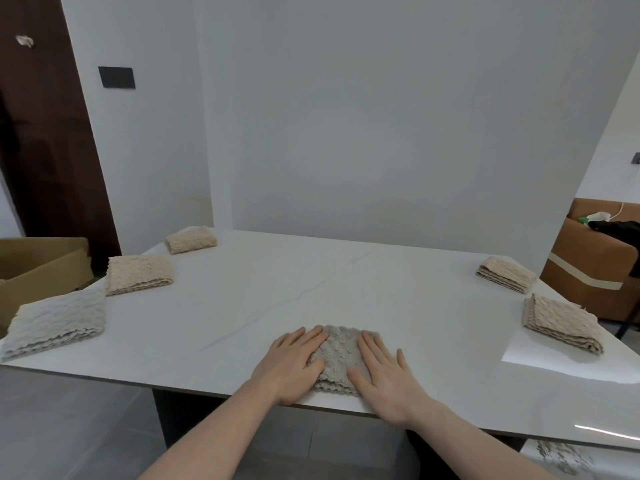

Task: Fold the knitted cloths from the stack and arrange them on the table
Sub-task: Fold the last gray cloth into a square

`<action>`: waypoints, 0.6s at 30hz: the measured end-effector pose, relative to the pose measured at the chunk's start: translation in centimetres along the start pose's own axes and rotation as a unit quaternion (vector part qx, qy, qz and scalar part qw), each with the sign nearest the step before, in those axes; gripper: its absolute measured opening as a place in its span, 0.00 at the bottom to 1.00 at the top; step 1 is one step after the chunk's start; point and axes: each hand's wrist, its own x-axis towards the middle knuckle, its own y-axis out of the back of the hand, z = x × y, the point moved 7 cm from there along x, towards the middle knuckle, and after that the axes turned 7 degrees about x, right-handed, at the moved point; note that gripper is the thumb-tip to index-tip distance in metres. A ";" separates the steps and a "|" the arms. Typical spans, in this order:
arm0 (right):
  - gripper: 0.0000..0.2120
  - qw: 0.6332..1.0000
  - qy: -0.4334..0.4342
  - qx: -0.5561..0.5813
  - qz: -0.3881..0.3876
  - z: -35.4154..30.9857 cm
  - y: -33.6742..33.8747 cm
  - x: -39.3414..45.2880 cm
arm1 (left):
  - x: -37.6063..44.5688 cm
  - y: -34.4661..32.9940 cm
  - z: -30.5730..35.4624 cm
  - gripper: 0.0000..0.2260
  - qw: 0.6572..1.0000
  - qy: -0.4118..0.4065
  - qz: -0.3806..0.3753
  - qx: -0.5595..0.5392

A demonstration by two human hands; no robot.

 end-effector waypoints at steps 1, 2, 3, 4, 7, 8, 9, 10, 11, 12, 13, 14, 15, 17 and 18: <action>0.35 1.000 -0.003 -0.005 -0.004 0.5 0.1 -0.5 | 0.0 0.0 0.0 0.27 1.000 0.001 0.001 -0.002; 0.34 1.000 -0.008 -0.008 -0.007 0.9 0.3 -0.8 | 0.0 0.0 0.0 0.27 1.000 0.001 0.003 -0.003; 0.34 1.000 -0.013 -0.009 -0.010 1.1 0.4 -1.2 | 0.0 0.0 0.1 0.28 1.000 0.001 0.006 -0.005; 0.35 1.000 -0.019 -0.008 -0.010 1.2 0.5 -1.5 | -0.1 0.0 0.0 0.28 1.000 0.001 0.008 -0.006; 0.41 0.999 -0.039 -0.002 0.012 0.9 0.6 -2.3 | -0.2 0.1 0.0 0.27 1.000 0.003 0.015 -0.020; 0.41 0.998 -0.049 0.006 0.027 0.9 0.7 -2.5 | -0.3 0.3 0.0 0.27 0.999 0.007 0.020 -0.025; 0.41 0.997 -0.059 0.021 0.040 0.9 0.9 -2.6 | -0.4 0.5 -0.1 0.26 0.999 0.013 0.028 -0.031; 0.39 0.995 -0.070 0.044 0.053 1.0 1.1 -2.7 | -0.6 0.8 -0.1 0.25 0.998 0.020 0.039 -0.038; 0.38 0.992 -0.081 0.070 0.065 1.2 1.4 -2.9 | -0.8 1.1 -0.2 0.25 0.997 0.029 0.053 -0.048; 0.37 0.988 -0.092 0.096 0.077 1.4 1.6 -2.9 | -1.0 1.4 -0.3 0.24 0.995 0.041 0.066 -0.061; 0.37 0.984 -0.101 0.116 0.087 1.7 1.7 -2.9 | -1.1 1.5 -0.4 0.24 0.993 0.053 0.076 -0.071; 0.37 0.981 -0.108 0.130 0.096 1.9 1.9 -3.0 | -1.1 1.6 -0.6 0.25 0.992 0.063 0.083 -0.073; 0.36 0.979 -0.113 0.137 0.103 2.0 1.9 -3.0 | -1.1 1.5 -0.7 0.26 0.992 0.069 0.085 -0.063; 0.36 0.979 -0.113 0.126 0.113 2.1 1.8 -2.9 | -0.8 1.1 -1.0 0.28 0.994 0.071 0.082 -0.030; 0.37 0.980 -0.110 0.116 0.115 2.2 1.6 -2.9 | -0.8 0.8 -1.1 0.29 0.994 0.072 0.079 -0.019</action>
